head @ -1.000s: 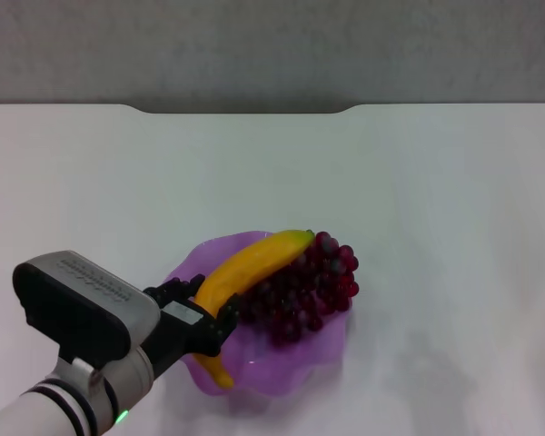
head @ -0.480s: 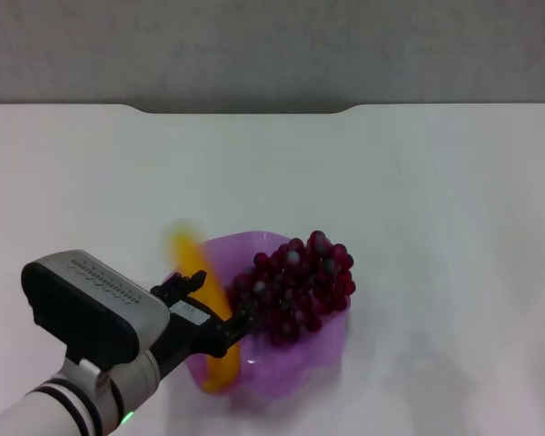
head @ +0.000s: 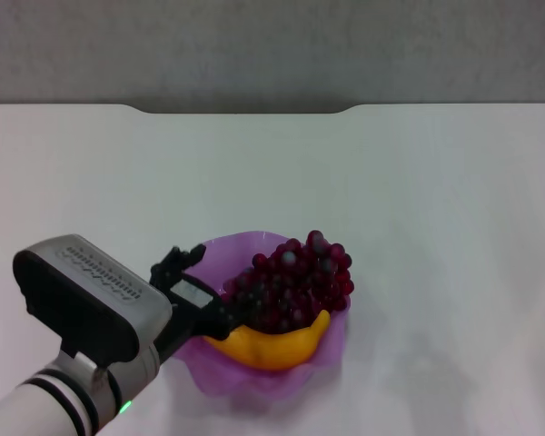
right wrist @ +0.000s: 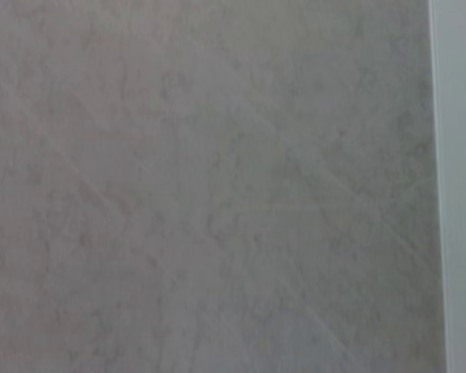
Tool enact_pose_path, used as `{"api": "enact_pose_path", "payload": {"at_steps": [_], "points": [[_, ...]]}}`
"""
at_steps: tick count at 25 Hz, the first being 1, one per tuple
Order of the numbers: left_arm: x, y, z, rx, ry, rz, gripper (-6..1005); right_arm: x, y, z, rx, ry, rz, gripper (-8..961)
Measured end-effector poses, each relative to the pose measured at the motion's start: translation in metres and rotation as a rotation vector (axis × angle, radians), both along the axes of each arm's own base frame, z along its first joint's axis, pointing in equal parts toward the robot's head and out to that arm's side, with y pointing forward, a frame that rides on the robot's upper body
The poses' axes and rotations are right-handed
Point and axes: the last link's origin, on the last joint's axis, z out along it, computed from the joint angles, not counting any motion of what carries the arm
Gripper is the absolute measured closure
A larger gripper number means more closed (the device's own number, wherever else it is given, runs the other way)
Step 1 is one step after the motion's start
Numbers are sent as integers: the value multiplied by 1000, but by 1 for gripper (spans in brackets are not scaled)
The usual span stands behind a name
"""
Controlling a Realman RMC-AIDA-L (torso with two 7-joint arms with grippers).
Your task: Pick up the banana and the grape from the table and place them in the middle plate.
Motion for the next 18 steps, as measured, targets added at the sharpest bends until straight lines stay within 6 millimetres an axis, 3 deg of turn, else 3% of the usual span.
{"api": "enact_pose_path", "payload": {"at_steps": [9,11,18], "points": [[14,18,27,144,26,-114,146,-2,3,-1,-6,0,7,953],[16,26,44,228,-8,-130,165,-2,3,-1,-6,1,8,954],[3,24,74,494,-103,-210,405,-3,3,-1,-7,1,9,954]]}}
